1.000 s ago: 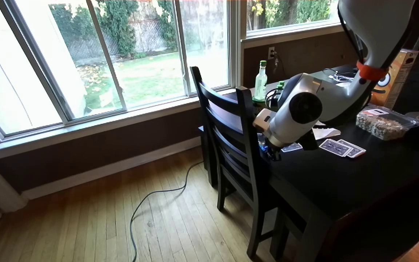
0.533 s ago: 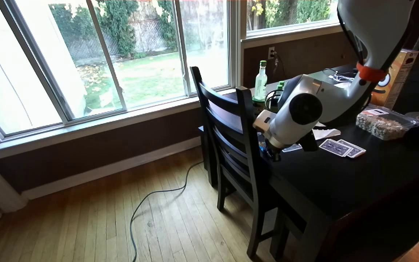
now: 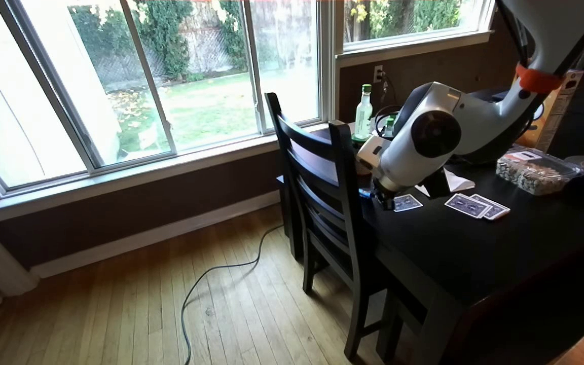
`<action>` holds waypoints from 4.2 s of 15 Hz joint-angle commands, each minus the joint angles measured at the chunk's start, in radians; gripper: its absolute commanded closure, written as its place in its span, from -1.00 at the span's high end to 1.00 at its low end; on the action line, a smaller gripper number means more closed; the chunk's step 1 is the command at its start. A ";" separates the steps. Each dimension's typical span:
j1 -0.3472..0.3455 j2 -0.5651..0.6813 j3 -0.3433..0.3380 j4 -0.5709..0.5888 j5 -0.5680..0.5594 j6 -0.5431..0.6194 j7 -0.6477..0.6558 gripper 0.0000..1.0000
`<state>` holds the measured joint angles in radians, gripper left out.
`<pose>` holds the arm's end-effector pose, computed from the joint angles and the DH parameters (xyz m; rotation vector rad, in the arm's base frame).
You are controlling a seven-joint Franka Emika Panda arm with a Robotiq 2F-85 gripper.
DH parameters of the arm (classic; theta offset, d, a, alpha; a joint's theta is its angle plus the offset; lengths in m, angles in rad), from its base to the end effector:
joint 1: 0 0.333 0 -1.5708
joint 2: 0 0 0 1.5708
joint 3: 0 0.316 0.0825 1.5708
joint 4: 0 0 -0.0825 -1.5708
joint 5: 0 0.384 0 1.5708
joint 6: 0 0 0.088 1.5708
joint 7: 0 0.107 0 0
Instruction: Pick up the granola bar and place it on the deck of cards
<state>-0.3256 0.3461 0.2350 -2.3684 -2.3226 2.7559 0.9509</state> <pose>0.4517 -0.0031 0.1618 2.0661 1.3747 0.4863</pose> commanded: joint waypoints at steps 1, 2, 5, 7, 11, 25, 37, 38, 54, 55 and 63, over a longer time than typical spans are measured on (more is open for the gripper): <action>0.000 -0.128 -0.010 -0.094 0.067 -0.016 0.003 -1.00; -0.001 -0.150 -0.012 -0.110 0.090 -0.032 0.015 -1.00; -0.004 -0.217 -0.018 -0.147 0.157 -0.095 0.066 -1.00; -0.005 -0.267 -0.020 -0.167 0.185 -0.139 0.105 -1.00; 0.109 -0.345 -0.141 -0.199 0.243 -0.247 0.174 -1.00; 0.259 -0.299 -0.230 -0.273 0.725 -0.864 0.146 -1.00; 0.232 0.009 -0.261 -0.111 0.643 -0.841 0.172 -1.00; 0.229 0.031 -0.263 -0.096 0.640 -0.840 0.170 -1.00; 0.203 -0.014 -0.212 -0.083 0.639 -0.652 0.133 0.60; 0.198 -0.051 -0.206 -0.097 0.660 -0.591 0.115 0.73; 0.129 -0.372 -0.314 -0.209 0.827 -0.028 -0.163 1.00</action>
<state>-0.1532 0.1179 -0.0243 -2.4973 -1.5870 2.5438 0.9339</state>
